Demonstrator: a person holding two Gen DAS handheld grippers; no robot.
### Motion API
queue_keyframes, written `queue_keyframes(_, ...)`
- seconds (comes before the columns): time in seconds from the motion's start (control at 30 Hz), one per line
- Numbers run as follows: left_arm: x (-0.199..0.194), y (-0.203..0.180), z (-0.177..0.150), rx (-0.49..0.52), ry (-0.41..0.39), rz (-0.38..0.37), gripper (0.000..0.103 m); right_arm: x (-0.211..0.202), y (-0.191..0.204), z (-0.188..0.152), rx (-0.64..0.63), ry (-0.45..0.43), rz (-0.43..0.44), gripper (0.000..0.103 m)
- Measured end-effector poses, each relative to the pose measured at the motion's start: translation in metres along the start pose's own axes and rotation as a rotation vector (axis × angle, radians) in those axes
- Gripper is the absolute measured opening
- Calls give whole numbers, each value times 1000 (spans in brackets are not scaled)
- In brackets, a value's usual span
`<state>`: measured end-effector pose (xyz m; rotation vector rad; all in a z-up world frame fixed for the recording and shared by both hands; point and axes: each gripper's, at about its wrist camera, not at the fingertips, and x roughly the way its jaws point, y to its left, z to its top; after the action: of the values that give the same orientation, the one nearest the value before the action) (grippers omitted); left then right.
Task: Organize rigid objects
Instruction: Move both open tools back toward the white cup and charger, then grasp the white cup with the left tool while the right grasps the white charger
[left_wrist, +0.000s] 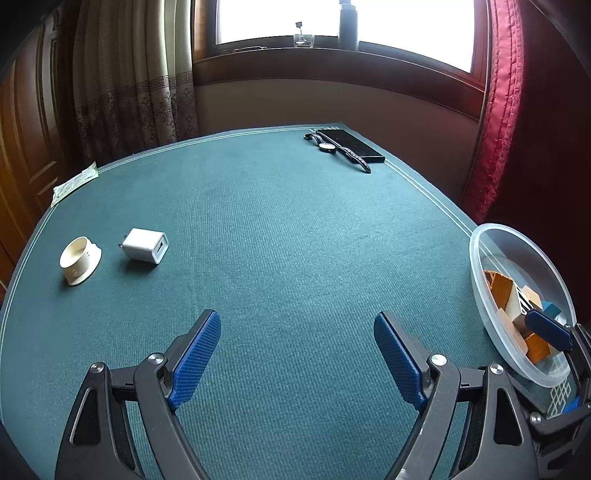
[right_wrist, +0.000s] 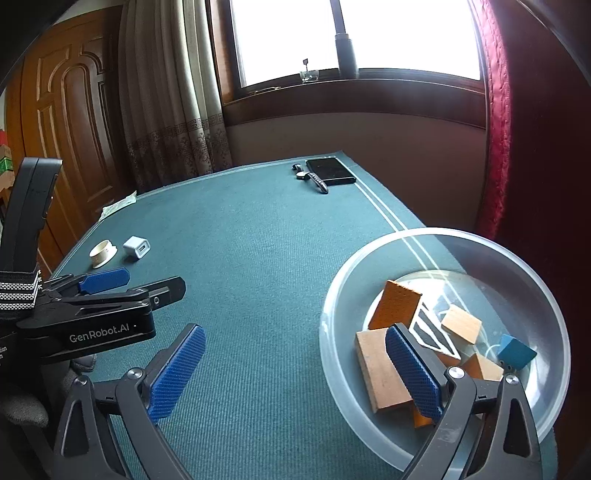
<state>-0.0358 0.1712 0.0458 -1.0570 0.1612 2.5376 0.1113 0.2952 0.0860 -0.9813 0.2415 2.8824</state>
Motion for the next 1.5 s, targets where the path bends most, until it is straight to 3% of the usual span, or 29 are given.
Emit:
queue_keyframes(0.17, -1, 16, -2, -28, 4, 19, 86, 10, 14, 1, -6, 67, 72, 103)
queue_keyframes(0.3, -2, 28, -4, -50, 4, 34, 86, 15, 17, 7, 14, 96, 64, 103)
queue_keyframes(0.53, -1, 48, -8, -77, 10, 61, 86, 11, 25, 16, -7, 60, 33, 103)
queue_keyframes(0.9, -2, 89, -11, -119, 18, 125, 86, 16, 52, 32, -76, 47, 63, 103)
queue_keyframes(1.5, 8, 202, -3, -237, 59, 282, 86, 72, 114, 48, -141, 146, 187, 103)
